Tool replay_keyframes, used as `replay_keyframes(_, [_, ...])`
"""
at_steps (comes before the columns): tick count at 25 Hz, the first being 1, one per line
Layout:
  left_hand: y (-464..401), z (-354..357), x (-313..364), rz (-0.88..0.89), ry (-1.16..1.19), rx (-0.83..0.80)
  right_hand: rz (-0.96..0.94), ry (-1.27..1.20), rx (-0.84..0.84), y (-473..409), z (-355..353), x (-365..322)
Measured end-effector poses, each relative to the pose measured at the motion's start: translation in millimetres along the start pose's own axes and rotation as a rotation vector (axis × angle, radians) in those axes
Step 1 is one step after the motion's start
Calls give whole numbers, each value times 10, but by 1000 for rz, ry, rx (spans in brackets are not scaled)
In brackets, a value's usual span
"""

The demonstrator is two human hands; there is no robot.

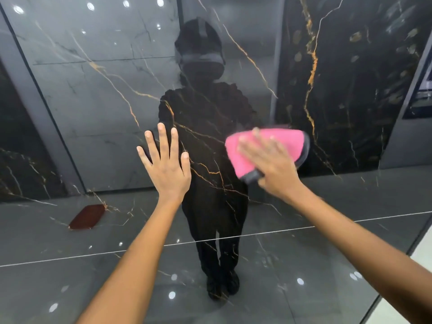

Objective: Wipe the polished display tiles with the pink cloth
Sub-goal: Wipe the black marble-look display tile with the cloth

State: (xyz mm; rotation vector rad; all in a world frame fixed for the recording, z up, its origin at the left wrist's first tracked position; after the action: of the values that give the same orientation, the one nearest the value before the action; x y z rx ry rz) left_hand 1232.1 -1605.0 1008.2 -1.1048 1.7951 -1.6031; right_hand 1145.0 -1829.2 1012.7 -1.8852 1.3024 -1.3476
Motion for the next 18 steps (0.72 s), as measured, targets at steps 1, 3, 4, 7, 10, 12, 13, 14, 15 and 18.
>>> replay_keyframes(1, [7,-1,1,2,7,1,234,-69,52,-187,-49,52])
replay_keyframes(3, [24,-10,2,10,19,2,307,-88,42,-179,77,-262])
replay_keyframes(4, [16,-20,11,11,17,4,114,-43,-76,35,250,-623])
replay_keyframes(7, [-1,-34,24,1,35,-4,-636,116,-416,1250,710,-1459])
replay_keyframes(10, [18,-29,32,1,18,0,-667,104,-438,1391,742,-1251])
replay_keyframes(12, [13,-19,18,-1,35,6,-358,32,-251,783,521,-949])
replay_keyframes(13, [13,-32,22,5,32,14,-144,10,-186,462,414,-808])
replay_keyframes(14, [1,-33,24,11,30,17,39,-34,-142,226,350,-715])
replay_keyframes(15, [-3,-30,23,5,47,10,138,-44,-122,122,322,-728])
replay_keyframes(18, [-6,-31,16,0,45,-6,-364,145,-340,706,603,-1305])
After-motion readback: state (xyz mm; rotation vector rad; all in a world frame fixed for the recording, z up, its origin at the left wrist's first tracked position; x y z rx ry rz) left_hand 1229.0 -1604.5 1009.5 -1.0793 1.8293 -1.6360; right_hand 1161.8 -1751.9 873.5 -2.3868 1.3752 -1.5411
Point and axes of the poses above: each hand's wrist, its own y-axis away from the middle knuckle, its own z-axis out of the palm, x = y × z, the point moved 5 cm from there along -y, towards the middle knuckle, and after that the axes turned 8 degrees about y, right-handed, at the moved point
